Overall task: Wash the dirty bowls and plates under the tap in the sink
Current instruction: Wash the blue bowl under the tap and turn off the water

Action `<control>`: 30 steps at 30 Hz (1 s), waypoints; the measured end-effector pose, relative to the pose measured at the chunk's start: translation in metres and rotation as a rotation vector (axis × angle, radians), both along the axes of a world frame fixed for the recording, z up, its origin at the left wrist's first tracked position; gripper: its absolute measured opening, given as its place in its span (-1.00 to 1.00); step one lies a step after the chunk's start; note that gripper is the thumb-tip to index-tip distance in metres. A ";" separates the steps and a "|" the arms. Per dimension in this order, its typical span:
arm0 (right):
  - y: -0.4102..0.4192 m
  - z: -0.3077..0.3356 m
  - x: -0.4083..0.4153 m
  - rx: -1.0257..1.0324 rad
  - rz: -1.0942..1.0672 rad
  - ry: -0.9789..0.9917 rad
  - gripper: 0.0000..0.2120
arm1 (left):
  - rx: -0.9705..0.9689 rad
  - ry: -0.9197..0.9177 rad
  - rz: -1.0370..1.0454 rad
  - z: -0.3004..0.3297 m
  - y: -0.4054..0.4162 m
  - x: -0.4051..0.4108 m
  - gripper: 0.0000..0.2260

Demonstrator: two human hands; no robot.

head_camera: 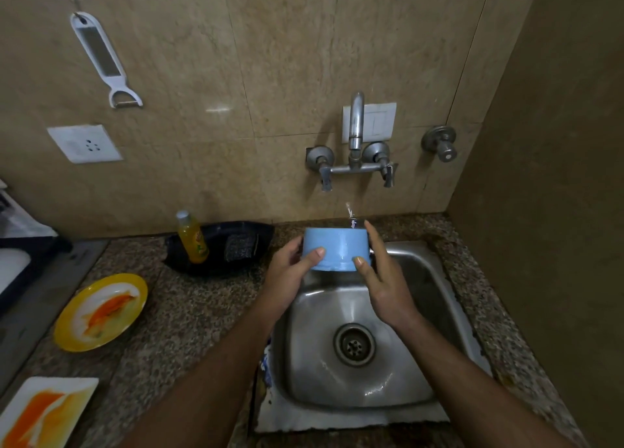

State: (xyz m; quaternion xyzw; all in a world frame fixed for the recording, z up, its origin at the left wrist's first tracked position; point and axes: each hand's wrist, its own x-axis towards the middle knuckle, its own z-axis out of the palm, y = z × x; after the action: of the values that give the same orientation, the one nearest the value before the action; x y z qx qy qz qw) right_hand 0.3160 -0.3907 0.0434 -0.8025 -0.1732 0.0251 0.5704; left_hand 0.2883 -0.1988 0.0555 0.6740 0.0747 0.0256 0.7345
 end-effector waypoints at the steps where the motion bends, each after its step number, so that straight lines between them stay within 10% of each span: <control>1: 0.000 -0.003 0.004 -0.073 0.021 0.057 -0.39 | 0.054 0.049 -0.005 0.002 -0.002 -0.001 -0.80; 16: -0.007 -0.004 0.004 -0.087 0.090 0.110 -0.35 | 0.109 0.089 0.027 -0.011 0.002 -0.010 -0.64; 20: 0.008 0.000 0.004 -0.052 0.129 0.162 -0.39 | 0.092 0.105 0.087 -0.014 0.009 -0.022 -0.87; 30: 0.132 0.020 -0.019 0.024 0.378 0.239 -0.07 | 0.310 -0.022 0.279 0.002 0.101 -0.099 -0.26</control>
State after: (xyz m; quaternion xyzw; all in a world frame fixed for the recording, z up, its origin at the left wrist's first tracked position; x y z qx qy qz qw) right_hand 0.2969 -0.2589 0.0638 -0.7403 -0.2518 0.2245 0.5815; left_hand 0.1888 -0.0979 0.0580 0.7618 0.1545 0.1456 0.6120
